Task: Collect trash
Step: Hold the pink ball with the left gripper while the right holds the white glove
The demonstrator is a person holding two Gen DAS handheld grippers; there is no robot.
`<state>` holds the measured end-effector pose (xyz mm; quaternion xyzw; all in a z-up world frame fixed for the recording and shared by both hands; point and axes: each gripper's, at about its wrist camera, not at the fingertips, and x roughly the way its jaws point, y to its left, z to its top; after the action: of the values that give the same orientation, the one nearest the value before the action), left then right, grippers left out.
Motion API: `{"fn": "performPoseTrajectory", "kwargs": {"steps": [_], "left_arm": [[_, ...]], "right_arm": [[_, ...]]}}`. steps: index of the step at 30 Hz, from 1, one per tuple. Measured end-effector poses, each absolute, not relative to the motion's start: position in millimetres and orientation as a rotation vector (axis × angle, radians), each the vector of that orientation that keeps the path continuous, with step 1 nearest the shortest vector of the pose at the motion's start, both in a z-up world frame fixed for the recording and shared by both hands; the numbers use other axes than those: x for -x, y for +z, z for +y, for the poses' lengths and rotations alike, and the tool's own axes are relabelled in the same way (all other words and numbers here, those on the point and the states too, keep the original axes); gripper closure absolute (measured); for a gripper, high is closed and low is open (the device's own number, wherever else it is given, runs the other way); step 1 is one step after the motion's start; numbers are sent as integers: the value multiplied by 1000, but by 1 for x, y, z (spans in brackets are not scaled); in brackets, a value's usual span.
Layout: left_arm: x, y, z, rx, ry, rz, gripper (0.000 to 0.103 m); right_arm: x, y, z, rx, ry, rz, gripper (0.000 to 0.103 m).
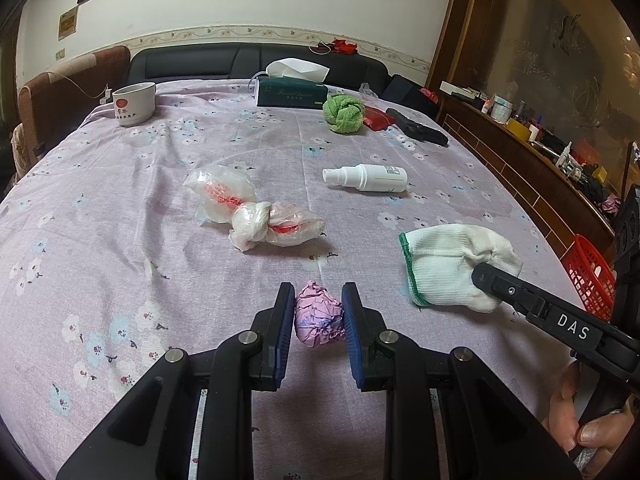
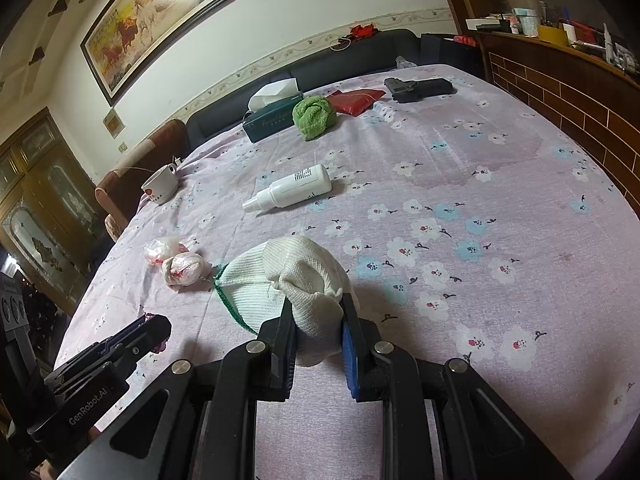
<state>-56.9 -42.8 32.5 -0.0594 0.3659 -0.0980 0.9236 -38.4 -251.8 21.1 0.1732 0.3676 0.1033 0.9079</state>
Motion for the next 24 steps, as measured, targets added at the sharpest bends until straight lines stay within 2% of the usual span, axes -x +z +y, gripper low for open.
{"fn": "performPoseTrajectory", "kwargs": {"steps": [14, 24], "left_arm": [[63, 35, -48, 88, -155, 735, 80], [72, 48, -65, 18, -141, 695, 80]], "right_arm": [[41, 24, -250, -305, 164, 756, 82], [71, 57, -249, -121, 51, 625, 82]]}}
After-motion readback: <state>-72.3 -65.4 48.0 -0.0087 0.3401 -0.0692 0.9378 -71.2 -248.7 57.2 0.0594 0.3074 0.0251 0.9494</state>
